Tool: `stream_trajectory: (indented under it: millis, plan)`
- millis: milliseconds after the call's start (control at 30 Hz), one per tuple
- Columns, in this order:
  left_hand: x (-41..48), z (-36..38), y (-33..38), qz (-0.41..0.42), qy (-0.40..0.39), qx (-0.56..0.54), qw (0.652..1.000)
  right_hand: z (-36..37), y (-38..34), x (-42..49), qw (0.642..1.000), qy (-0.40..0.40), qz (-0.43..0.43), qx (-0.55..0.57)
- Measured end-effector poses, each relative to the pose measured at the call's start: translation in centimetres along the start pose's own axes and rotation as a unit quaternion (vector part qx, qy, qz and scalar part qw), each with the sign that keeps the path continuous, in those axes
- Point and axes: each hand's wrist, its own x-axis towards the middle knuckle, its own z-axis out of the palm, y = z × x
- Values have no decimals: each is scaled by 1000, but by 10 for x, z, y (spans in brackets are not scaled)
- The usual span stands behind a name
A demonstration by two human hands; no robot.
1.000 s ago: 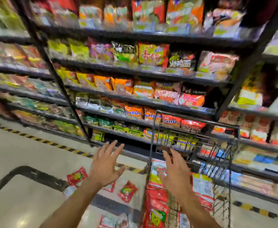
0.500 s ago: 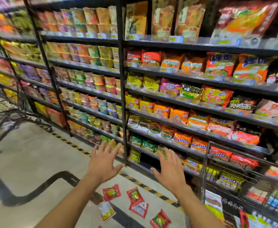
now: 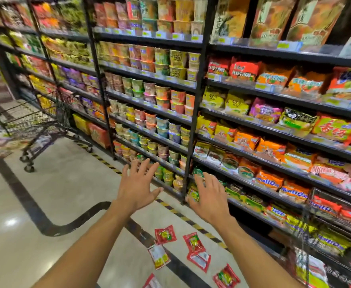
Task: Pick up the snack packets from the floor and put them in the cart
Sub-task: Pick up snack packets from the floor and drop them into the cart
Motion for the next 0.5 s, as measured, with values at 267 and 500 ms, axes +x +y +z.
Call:
stream_trajectory:
  millis: [267,500]
  plan:
    - [50,95,-53,13,-60,5,998,101,-6,65,999,-54,7,2]
    - [119,195,-86,24,-143,-7,989,211,8,130,988,-133,71,32]
